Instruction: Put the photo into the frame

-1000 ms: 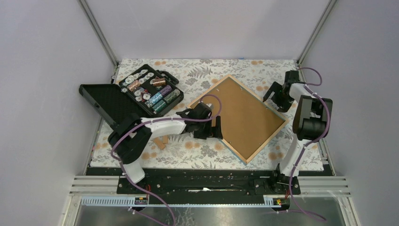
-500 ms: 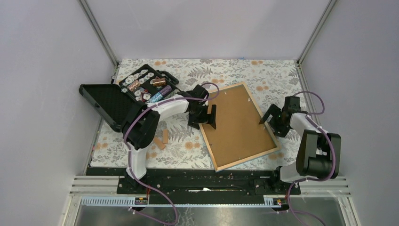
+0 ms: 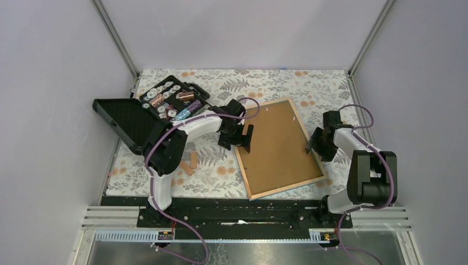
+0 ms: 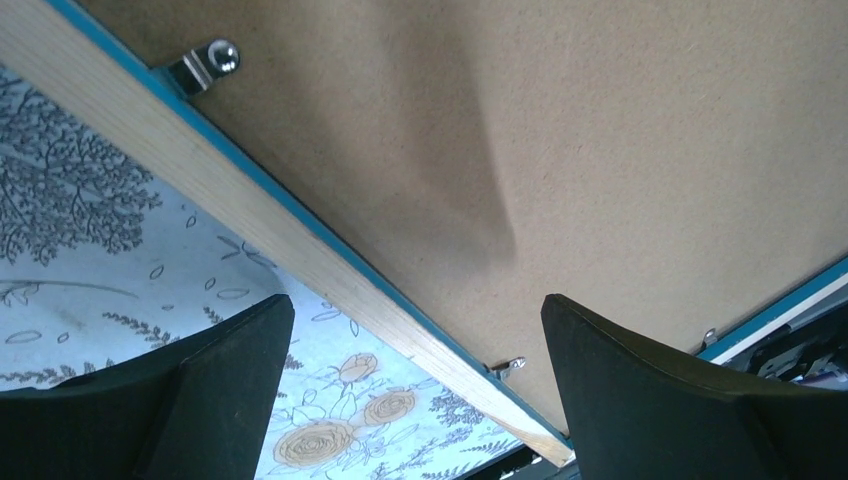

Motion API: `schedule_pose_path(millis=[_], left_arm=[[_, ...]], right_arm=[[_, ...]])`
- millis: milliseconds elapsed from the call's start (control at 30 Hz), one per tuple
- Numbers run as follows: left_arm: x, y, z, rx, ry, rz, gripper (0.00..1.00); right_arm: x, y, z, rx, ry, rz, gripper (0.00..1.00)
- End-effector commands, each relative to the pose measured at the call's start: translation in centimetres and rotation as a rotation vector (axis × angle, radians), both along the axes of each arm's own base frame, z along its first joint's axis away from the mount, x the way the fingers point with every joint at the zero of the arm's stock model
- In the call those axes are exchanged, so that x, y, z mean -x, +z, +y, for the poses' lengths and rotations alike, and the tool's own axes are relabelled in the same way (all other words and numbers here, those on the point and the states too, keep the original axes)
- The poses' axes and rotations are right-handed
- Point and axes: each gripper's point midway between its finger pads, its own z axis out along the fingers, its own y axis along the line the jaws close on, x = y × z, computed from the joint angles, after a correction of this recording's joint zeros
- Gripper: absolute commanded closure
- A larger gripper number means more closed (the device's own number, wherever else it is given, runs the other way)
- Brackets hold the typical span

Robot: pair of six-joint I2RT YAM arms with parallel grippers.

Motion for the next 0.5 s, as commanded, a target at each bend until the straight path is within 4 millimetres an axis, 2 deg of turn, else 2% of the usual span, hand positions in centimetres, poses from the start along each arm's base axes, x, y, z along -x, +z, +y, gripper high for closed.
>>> schedule_pose_path(millis=[0,200,467], left_arm=[[-0.83,3.57,-0.64,0.08,-0.004,-0.106,0.01],[-0.61,3.66,0.23,0.057,0.0,-0.129,0.01],[-0.26,3.49,-0.11,0.071,-0.009,-0.108,0.01]], right_arm=[[-0.4,0.62,-0.7,0.045,-0.003,0.032,0.32],[-0.96,0.8,-0.63,0.041,0.009,0.022,0.31],[-1.4,0.38,-0.67,0.042,0.003,0.028,0.4]])
